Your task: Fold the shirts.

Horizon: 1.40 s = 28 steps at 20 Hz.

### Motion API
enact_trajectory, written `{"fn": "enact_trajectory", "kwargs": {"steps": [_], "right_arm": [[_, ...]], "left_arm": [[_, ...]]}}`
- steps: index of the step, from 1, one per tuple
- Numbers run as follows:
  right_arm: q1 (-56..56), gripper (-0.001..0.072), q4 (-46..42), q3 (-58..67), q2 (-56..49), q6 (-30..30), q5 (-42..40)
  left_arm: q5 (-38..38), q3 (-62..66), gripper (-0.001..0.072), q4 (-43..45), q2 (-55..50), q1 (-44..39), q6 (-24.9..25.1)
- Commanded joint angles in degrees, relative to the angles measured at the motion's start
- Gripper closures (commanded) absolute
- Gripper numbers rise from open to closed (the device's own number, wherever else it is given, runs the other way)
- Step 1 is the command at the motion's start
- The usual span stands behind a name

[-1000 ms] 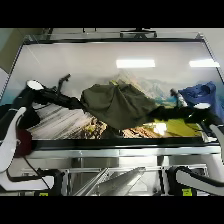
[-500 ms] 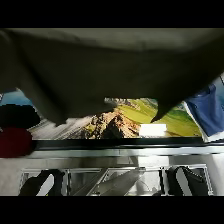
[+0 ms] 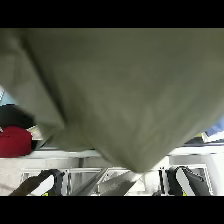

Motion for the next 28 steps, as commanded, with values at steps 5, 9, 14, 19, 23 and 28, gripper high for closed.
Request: {"fn": "enact_trajectory", "kwargs": {"steps": [5, 9, 14, 19, 23, 28], "right_arm": [[13.6, 0.0693, -16.8, -29.5, -22.5, -2.0, -25.7], [12.7, 0.0665, -13.6, -26.9, -36.7, -2.7, -38.9], [9.0, 0.0278, -13.2, -19.8, -38.4, -2.8, -31.0], [3.2, 0.0519, -13.2, -19.5, -33.3, -2.0, -9.3], [2.6, 0.0501, -14.7, -22.8, -28.8, -2.1, 2.4], [2.5, 0.0455, -14.8, -36.0, -17.6, -3.7, 5.7]], "left_arm": [[6.4, 7.4, 0.0685, 6.2, -39.5, -7.0, 3.5], [19.9, 5.3, 0.0389, 6.3, -48.2, -6.6, 3.4], [10.4, 3.4, 0.0366, 11.9, -42.0, -1.0, -1.3], [-12.9, 0.3, 0.0398, 15.9, -36.4, 9.1, -17.3], [-16.9, -19.3, 0.0463, 14.4, -28.0, 14.1, -17.4], [-4.0, -48.1, 0.0445, 14.6, -17.0, 15.8, -11.3]]}}
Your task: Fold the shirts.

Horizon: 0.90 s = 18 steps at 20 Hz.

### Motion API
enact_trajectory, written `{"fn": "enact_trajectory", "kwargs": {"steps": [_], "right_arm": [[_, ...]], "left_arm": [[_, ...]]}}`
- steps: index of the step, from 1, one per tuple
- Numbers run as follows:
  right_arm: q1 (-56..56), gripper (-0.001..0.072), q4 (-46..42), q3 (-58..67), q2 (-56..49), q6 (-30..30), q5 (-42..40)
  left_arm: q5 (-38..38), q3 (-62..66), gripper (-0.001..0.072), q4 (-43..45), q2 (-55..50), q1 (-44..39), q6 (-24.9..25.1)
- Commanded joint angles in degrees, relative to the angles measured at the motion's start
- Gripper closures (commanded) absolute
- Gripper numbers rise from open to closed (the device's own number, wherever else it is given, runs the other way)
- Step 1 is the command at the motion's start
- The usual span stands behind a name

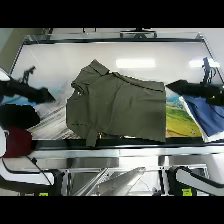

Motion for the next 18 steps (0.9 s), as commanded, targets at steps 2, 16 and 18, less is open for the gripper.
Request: {"fn": "enact_trajectory", "kwargs": {"steps": [2, 16, 18], "right_arm": [[-0.2, 0.0405, -0.2, -8.5, 8.3, 0.2, 3.2], [-0.1, 0.0406, 0.3, -8.8, 9.2, 0.8, 4.8], [-0.1, 0.0407, 0.2, -8.8, 9.2, 0.8, 4.7]], "left_arm": [[9.1, -19.7, 0.0412, -0.3, 5.9, 0.6, 2.7], [11.6, -20.7, 0.01, -0.5, 1.1, -6.4, 2.6], [11.6, -20.7, 0.0269, -4.0, -0.5, -7.6, 3.8]]}}
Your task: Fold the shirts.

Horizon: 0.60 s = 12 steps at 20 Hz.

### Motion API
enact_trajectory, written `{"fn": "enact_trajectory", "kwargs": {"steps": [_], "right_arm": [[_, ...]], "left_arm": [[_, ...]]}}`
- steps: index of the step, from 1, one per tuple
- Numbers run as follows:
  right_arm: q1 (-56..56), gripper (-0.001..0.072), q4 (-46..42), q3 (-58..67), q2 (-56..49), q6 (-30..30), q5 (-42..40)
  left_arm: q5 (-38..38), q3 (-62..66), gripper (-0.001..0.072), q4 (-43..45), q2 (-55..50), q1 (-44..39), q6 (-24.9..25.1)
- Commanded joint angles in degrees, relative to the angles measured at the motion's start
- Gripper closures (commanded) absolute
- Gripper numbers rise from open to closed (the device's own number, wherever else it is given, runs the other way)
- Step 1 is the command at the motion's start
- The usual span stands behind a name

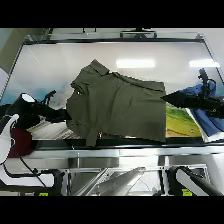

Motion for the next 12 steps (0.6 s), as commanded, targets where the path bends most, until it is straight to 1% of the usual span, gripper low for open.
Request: {"fn": "enact_trajectory", "kwargs": {"steps": [1, 2, 3, 4, 5, 6, 7, 8, 9, 10, 11, 12], "right_arm": [[0.0, 0.0407, 0.0, 0.0, 0.0, -0.1, 0.0], [0.0, 0.0407, 0.0, 0.0, 0.0, -0.1, 0.0], [0.0, 0.0407, 0.0, 0.0, -0.1, 0.0, -0.2], [0.1, 0.0407, 0.2, 0.0, -0.2, -0.1, -0.7], [0.0, 0.0406, 1.2, 0.0, -0.6, 0.0, -1.4], [0.0, 0.0407, 2.2, 0.0, -1.0, 0.0, -1.5], [0.0, 0.0407, 2.1, 0.0, -1.6, 1.5, -1.4], [0.0, 0.042, 0.9, 0.0, -2.1, 3.2, -1.3], [-0.1, 0.0435, -2.1, 0.0, -2.3, 4.6, -1.0], [-0.6, 0.0488, -6.1, -0.1, -2.4, 6.6, -0.5], [-1.5, 0.0483, -10.6, -0.5, -2.3, 9.4, 0.2], [-2.4, 0.0415, -15.0, -1.6, -2.2, 13.2, 0.2]], "left_arm": [[-1.0, 0.5, 0.0387, -5.0, -2.7, -1.7, 2.6], [-1.0, 0.5, 0.0483, -5.9, -3.4, -2.2, 3.7], [-1.2, 0.5, 0.0556, -6.2, -4.0, -2.6, 4.1], [-1.8, 0.5, 0.06, -6.3, -4.4, -2.6, 4.8], [-2.3, 0.5, 0.0666, -6.3, -4.5, -2.4, 5.3], [-2.9, 0.5, 0.0694, -6.5, -4.5, -1.8, 5.8], [-3.5, 0.5, 0.0694, -6.5, -4.5, -1.1, 5.7], [-4.4, 0.5, 0.0694, -6.4, -4.5, -0.2, 5.8], [-5.6, 0.5, 0.0695, -6.5, -4.5, 1.0, 5.8], [-6.3, 0.5, 0.0695, -6.5, -4.5, 2.1, 5.9], [-6.3, 0.5, 0.0696, -6.5, -4.5, 3.0, 5.9], [-6.3, 0.5, 0.0696, -6.6, -4.5, 4.2, 5.9]]}}
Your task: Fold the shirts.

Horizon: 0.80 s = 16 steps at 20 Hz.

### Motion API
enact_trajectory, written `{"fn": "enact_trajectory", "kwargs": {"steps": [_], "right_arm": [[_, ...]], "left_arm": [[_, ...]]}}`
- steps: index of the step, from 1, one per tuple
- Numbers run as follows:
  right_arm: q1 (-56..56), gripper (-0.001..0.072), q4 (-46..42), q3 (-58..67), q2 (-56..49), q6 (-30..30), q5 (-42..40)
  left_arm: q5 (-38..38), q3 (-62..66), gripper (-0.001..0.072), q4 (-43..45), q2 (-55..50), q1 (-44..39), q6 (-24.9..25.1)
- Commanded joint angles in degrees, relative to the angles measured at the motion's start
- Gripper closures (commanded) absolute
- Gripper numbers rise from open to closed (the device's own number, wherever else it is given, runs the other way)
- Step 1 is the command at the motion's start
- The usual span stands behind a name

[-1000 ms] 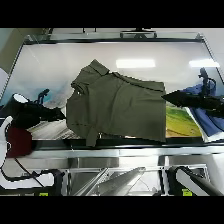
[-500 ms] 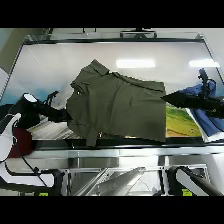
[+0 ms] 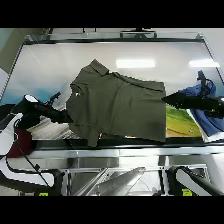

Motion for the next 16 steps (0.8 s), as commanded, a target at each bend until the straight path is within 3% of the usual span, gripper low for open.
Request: {"fn": "enact_trajectory", "kwargs": {"steps": [1, 4, 9, 13, 16], "right_arm": [[-2.6, 0.0317, -14.3, -2.8, 0.0, 10.8, 0.9], [-5.8, 0.0318, -22.6, -8.2, 0.1, 16.8, 0.9], [-7.5, 0.0318, -32.2, -14.8, 0.1, 19.5, 0.0], [-7.3, 0.0318, -30.3, -20.5, -0.2, 18.3, -5.7], [-7.3, 0.0319, -24.7, -23.6, -2.3, 14.1, -9.4]], "left_arm": [[-1.4, 0.0, 0.0695, -0.8, -0.1, 3.2, 0.5], [-1.4, 0.0, 0.0696, -0.8, -0.1, 4.2, 0.5], [-1.5, 0.0, 0.0695, -0.7, -0.1, 4.2, 0.5], [-1.5, 0.0, 0.0695, -0.7, -0.1, 4.2, 0.5], [-1.5, 0.0, 0.0695, -0.7, -0.1, 4.2, 0.5]]}}
